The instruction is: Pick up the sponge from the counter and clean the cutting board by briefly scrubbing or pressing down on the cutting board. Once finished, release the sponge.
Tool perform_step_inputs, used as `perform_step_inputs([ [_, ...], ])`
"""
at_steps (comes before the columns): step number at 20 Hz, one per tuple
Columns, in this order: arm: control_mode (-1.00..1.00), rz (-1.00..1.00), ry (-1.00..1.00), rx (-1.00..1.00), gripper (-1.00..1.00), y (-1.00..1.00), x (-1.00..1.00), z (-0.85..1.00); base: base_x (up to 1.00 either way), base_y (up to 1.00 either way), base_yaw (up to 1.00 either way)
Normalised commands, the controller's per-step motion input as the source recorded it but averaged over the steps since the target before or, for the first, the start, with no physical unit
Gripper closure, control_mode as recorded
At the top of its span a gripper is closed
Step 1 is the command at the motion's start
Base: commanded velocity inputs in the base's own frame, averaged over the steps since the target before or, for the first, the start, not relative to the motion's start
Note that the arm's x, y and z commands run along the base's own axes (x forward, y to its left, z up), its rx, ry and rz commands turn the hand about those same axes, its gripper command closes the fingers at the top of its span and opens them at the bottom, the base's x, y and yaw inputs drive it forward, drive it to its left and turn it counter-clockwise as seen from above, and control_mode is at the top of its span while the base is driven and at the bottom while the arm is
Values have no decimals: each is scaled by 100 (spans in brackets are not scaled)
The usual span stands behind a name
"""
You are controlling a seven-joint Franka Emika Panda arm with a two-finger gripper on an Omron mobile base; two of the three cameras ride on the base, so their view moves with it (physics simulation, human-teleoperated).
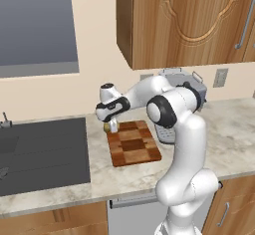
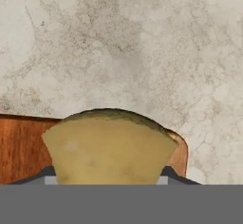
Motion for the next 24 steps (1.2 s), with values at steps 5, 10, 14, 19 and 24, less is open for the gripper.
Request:
perform_step_inputs([
  [5, -100, 0, -2, 0, 100, 9, -46, -23, 0, 0, 0],
  [10, -100, 0, 0, 0, 100, 0, -61, -29, 0, 0, 0],
  [14, -100, 0, 0, 0, 100, 0, -69, -32, 0, 0, 0],
  [19, -100, 0, 0, 1, 100, -2, -71, -22, 0, 0, 0],
  [24, -100, -1, 0, 0, 100, -4, -73, -21, 0, 0, 0],
])
